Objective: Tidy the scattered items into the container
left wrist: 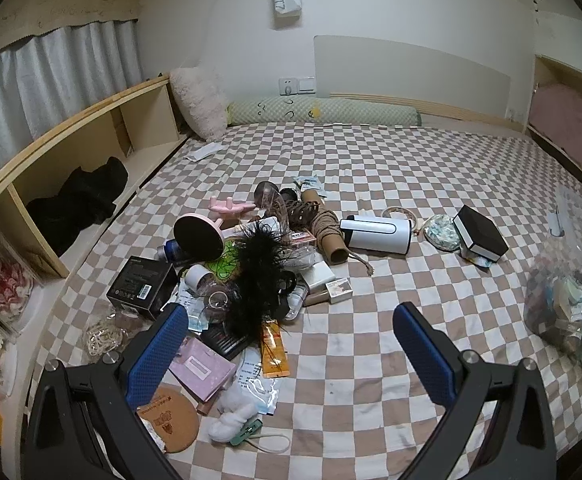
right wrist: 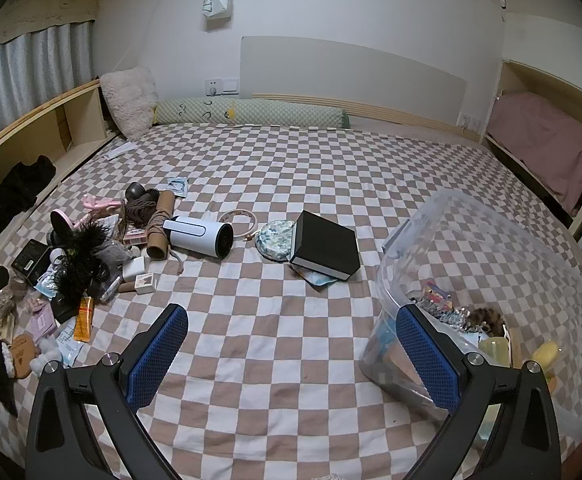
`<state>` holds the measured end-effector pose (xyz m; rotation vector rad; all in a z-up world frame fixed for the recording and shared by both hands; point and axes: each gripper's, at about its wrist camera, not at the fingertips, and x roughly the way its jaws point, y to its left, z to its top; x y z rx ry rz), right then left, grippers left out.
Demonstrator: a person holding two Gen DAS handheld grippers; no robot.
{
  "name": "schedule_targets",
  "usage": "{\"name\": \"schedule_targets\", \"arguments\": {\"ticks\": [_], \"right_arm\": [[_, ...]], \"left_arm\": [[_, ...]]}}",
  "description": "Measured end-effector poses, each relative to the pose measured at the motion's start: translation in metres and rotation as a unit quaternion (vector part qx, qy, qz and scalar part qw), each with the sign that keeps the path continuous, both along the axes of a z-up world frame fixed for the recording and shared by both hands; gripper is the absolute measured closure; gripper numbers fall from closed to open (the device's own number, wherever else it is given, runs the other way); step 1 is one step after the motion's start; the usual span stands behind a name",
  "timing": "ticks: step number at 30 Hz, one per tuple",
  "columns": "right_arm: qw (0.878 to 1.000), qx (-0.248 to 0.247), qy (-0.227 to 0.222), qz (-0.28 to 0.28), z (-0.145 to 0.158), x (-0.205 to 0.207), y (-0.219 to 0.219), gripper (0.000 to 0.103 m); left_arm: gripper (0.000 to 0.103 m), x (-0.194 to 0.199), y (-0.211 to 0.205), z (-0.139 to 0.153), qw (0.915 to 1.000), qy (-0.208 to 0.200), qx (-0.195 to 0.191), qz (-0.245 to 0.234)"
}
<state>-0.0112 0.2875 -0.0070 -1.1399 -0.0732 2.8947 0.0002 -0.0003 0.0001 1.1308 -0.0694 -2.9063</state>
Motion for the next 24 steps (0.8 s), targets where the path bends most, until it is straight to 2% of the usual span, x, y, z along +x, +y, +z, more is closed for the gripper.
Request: {"name": "schedule_targets", "arguments": {"ticks": [24], "right_arm": [[1.0,0.001,0.002,-0.008,-0.0043,0.0044,-0.0059,0.0]], "left_arm": [[0.0,0.0017,0.0017,-0.0025,0.9998,0.002,-0.018,0.008]]}}
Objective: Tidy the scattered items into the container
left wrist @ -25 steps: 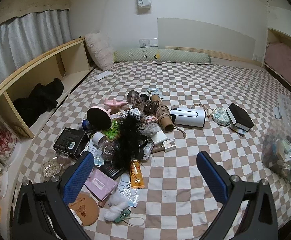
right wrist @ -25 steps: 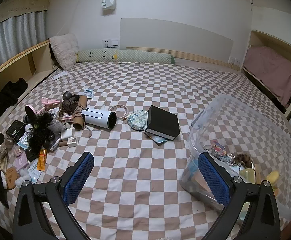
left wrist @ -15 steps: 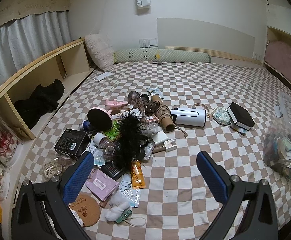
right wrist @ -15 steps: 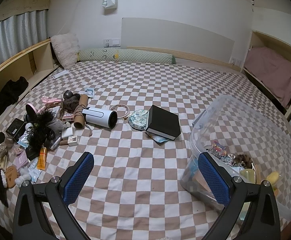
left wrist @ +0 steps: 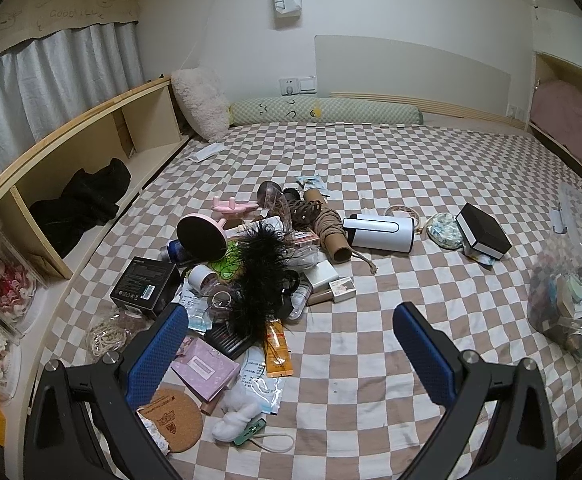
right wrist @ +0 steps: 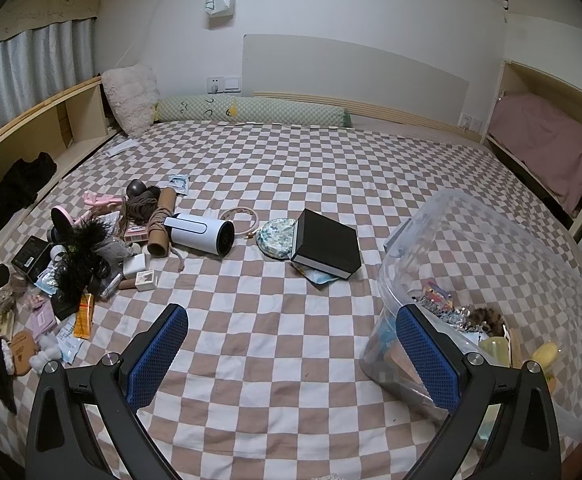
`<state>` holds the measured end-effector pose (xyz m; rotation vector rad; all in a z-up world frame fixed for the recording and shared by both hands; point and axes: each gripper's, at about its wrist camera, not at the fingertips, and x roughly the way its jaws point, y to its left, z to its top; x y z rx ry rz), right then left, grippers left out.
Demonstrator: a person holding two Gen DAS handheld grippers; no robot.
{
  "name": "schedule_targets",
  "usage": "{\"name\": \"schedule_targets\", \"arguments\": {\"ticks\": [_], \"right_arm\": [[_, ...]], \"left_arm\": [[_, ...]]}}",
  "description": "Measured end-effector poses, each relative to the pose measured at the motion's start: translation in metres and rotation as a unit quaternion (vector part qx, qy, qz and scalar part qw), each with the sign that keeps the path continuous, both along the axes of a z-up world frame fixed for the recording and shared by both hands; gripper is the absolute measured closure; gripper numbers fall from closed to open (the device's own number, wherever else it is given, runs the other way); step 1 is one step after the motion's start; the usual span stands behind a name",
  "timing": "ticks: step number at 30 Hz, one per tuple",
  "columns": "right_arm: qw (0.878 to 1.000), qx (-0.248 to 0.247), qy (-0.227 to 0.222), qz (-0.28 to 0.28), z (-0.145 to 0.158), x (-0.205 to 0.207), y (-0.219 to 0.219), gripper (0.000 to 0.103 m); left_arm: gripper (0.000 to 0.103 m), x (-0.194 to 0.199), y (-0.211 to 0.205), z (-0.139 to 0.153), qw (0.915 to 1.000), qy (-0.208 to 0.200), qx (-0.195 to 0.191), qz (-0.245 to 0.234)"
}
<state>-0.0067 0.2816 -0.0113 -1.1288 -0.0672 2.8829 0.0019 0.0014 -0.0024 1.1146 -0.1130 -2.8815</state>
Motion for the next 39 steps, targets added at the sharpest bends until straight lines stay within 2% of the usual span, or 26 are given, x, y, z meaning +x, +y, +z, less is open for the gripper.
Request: {"name": "schedule_targets", "arguments": {"ticks": [39], "right_arm": [[1.0,0.007,-0.006,0.007,0.0017,-0.001,-0.0013,0.0]], "left_arm": [[0.0,0.0056,0.0015,-0.0026,1.0,-0.001,-0.009,-0.001]]}}
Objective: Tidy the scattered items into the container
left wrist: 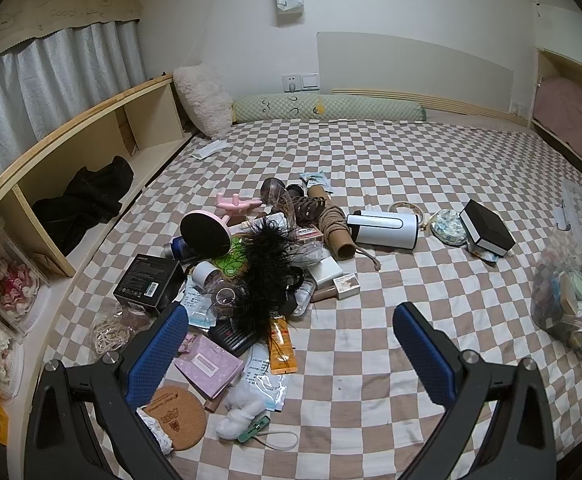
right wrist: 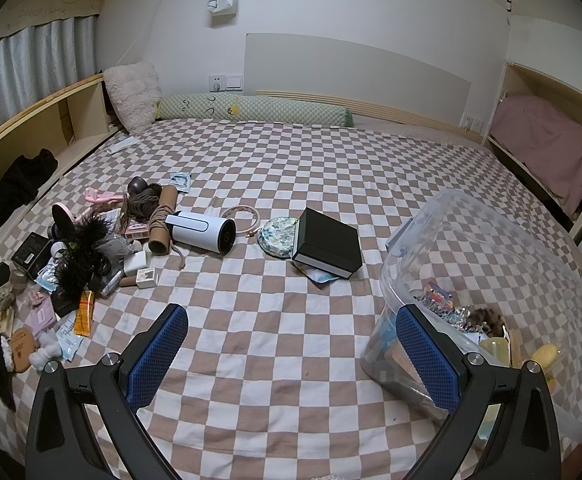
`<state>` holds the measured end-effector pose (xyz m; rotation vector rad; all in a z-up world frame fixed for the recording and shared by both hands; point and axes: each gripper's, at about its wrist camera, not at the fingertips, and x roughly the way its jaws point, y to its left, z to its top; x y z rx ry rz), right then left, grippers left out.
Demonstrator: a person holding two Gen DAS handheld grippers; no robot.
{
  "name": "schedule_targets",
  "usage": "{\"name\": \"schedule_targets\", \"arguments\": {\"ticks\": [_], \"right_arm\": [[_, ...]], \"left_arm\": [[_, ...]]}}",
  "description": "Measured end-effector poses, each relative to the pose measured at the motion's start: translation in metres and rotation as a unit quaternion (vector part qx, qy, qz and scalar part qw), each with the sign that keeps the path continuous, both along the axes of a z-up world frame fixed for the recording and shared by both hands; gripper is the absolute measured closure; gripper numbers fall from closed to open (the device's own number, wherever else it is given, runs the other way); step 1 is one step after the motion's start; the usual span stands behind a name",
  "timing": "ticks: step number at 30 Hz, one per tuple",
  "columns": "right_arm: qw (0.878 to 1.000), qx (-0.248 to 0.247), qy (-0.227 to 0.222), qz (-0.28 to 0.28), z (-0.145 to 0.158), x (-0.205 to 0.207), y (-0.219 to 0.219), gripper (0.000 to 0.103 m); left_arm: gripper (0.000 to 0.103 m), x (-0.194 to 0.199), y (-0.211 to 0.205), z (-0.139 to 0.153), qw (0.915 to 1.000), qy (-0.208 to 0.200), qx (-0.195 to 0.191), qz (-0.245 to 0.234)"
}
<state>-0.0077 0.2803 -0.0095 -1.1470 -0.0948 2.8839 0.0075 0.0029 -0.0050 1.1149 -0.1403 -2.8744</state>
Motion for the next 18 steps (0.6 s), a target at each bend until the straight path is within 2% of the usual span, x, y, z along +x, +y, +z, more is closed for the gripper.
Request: {"name": "schedule_targets", "arguments": {"ticks": [6,13,18], "right_arm": [[1.0,-0.007,0.005,0.012,0.002,0.001,0.0,0.0],[0.999,-0.049,0.001,0.01,0.006,-0.001,0.004,0.0],[0.999,-0.044,0.012,0.024,0.011,0.003,-0.004,0.0]], "left_arm": [[0.0,0.005,0.001,0.003,0.9998,0.016,-0.011,-0.001],[0.0,0.01,-0.005,0.014,0.9995,0.03,0.008,0.001],[0.0,0.016,-0.007,0.023,0.9986,0.05,-0.019,0.007]]}}
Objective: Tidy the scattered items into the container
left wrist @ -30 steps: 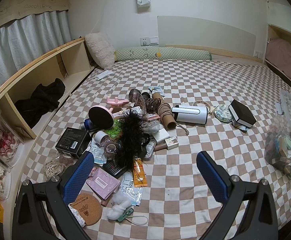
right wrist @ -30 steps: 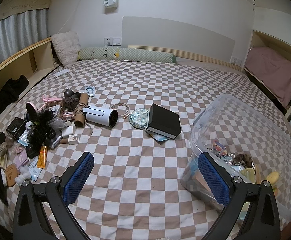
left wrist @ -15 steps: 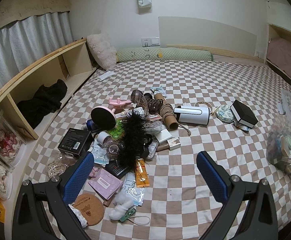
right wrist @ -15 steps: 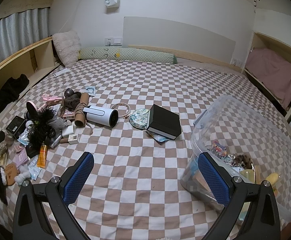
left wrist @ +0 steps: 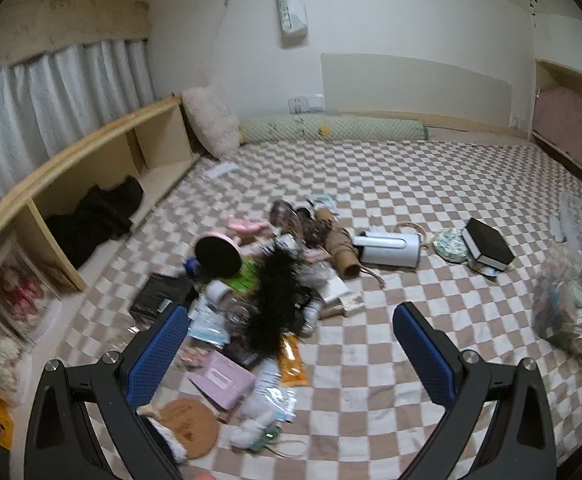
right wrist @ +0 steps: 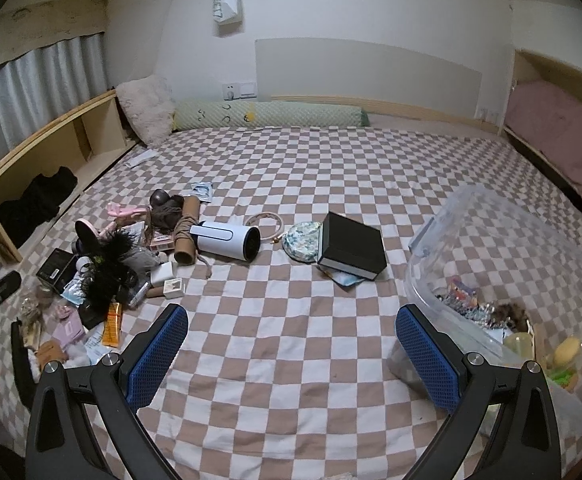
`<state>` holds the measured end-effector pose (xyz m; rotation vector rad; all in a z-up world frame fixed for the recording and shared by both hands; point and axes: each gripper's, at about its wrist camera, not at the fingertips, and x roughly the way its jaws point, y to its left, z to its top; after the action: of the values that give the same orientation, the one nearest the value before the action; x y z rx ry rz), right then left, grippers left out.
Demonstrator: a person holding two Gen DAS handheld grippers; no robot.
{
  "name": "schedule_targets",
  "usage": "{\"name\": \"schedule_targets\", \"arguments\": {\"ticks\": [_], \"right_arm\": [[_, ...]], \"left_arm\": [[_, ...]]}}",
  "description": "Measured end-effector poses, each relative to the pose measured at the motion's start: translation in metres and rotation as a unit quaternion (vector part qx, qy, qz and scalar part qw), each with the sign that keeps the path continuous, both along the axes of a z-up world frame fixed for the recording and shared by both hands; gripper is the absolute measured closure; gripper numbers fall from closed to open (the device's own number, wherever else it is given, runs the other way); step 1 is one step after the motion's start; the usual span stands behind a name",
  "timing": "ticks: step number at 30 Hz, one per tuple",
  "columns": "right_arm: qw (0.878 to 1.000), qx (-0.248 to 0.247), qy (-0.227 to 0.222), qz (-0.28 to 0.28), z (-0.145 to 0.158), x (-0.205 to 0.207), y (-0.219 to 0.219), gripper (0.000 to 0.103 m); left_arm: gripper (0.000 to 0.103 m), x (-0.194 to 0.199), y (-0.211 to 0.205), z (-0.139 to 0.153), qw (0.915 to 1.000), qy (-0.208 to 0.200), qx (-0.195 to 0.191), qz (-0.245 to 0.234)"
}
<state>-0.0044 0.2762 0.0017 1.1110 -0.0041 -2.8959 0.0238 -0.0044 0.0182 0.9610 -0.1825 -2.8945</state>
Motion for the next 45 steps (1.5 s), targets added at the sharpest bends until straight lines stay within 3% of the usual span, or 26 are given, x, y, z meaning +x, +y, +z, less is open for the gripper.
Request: {"name": "schedule_targets", "arguments": {"ticks": [3,10,17,23,31,33,39,41,45], "right_arm": [[1.0,0.006,0.019,0.012,0.007,0.004,-0.008,0.0],[0.997,0.012,0.063,0.042,0.029,0.005,-0.029,0.0],[0.995,0.014,0.065,0.079,0.043,-0.014,-0.059,0.0],[0.992,-0.009,0.025,0.125,0.039,-0.043,-0.103,0.0],[0.985,-0.057,-0.033,0.16,-0.007,-0.054,-0.149,0.0],[0.983,-0.058,-0.053,0.169,-0.028,-0.054,-0.16,0.009],[0.976,-0.058,-0.104,0.183,-0.089,-0.063,-0.183,0.02],[0.974,-0.066,-0.121,0.181,-0.105,-0.067,-0.185,0.021],[0.972,-0.079,-0.143,0.171,-0.126,-0.077,-0.179,0.024]], "left_arm": [[0.0,0.008,-0.005,0.007,0.9997,0.022,-0.008,0.009],[0.0,0.025,-0.03,0.021,0.9986,0.047,0.016,0.02],[0.0,0.032,-0.061,0.03,0.9979,0.051,0.019,0.035],[0.0,0.028,-0.088,0.033,0.9981,0.028,0.039,0.039],[0.0,0.012,-0.113,-0.009,0.9944,-0.046,0.082,0.049],[0.0,0.01,-0.115,-0.028,0.9928,-0.071,0.082,0.05],[0.003,0.001,-0.117,-0.079,0.9827,-0.151,0.099,0.042],[0.01,-0.004,-0.114,-0.095,0.9794,-0.174,0.096,0.035],[0.01,-0.013,-0.103,-0.125,0.9731,-0.218,0.074,0.014]]}}
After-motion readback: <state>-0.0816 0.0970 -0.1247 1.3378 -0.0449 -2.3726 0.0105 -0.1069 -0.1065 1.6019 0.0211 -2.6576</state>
